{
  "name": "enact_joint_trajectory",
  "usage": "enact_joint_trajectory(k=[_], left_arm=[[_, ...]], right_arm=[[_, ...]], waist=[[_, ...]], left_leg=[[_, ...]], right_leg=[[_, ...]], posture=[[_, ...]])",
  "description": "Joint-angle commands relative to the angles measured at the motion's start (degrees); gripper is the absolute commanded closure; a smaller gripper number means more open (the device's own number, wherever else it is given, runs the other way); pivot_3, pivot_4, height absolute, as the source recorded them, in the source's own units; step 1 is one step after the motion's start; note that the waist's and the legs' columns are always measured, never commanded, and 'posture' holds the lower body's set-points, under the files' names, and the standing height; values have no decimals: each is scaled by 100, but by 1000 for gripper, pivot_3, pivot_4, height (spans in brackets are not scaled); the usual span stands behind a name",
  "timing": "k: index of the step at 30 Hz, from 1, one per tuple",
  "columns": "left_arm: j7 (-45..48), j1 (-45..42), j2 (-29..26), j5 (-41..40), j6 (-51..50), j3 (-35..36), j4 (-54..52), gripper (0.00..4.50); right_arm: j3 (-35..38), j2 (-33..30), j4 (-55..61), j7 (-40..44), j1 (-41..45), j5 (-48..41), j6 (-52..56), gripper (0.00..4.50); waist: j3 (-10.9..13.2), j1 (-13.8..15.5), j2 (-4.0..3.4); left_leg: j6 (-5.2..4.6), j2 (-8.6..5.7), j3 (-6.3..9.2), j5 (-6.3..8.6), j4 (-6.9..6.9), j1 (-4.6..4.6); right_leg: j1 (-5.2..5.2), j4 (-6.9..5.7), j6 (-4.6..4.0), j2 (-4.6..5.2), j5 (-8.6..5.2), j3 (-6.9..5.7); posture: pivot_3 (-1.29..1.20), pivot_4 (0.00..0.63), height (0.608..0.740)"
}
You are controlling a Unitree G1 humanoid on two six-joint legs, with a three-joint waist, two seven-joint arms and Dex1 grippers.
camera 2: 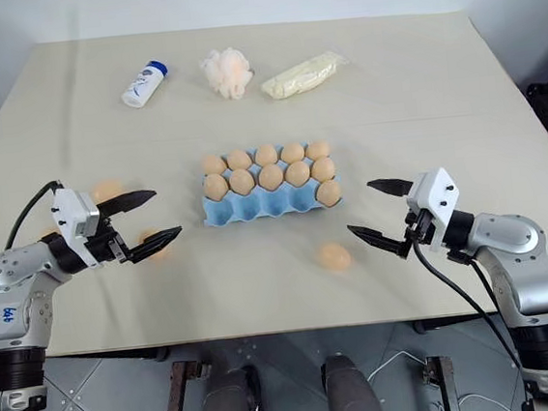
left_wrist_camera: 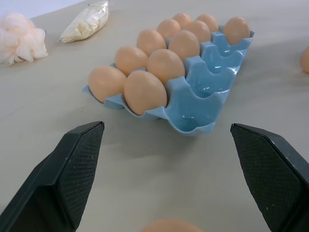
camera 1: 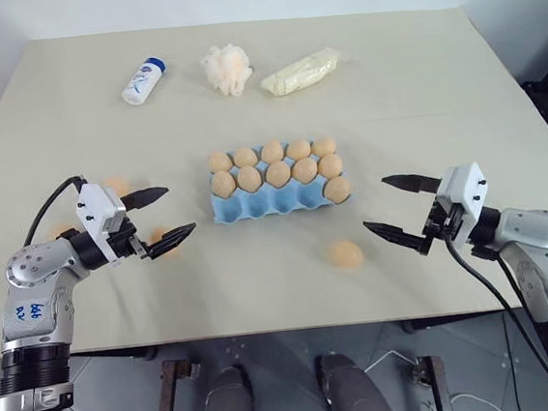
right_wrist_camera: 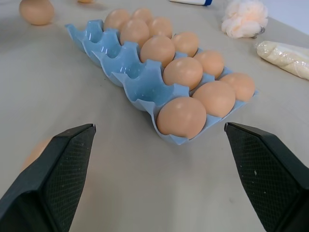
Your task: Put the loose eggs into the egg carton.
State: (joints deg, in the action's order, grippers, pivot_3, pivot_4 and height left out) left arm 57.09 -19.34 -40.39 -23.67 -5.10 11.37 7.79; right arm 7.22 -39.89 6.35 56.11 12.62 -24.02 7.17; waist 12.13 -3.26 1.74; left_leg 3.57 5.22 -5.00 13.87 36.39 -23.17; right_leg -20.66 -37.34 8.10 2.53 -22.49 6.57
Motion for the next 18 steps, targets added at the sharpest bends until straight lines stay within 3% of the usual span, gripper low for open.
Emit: enact_joint_trajectory(k=[1,11,18], left_arm=[[12,-21,-32,-73,-21,73,-232,30],[962,-16,146,-141,32,-648,-633,30],[1272,35,275,221,606,-1163,-529,30]], right_arm=[[143,37,231,-61,-19,-61,-110,0],[779,-410,884,217,-1194,-363,135,0],[378,-347,845,348,-1540,-42,-46,0]], waist=[[0,0,0],[0,35,-1],[-1,-38,0]], left_leg=[[-2,0,-4,1,3,0],[-7,-1,-7,4,12,-1],[-15,0,-16,7,20,11]], right_leg=[[0,0,0,0,0,3],[4,2,0,1,1,7],[10,2,1,-3,8,23]], posture=[[0,150,740],[0,150,740],[0,150,740]])
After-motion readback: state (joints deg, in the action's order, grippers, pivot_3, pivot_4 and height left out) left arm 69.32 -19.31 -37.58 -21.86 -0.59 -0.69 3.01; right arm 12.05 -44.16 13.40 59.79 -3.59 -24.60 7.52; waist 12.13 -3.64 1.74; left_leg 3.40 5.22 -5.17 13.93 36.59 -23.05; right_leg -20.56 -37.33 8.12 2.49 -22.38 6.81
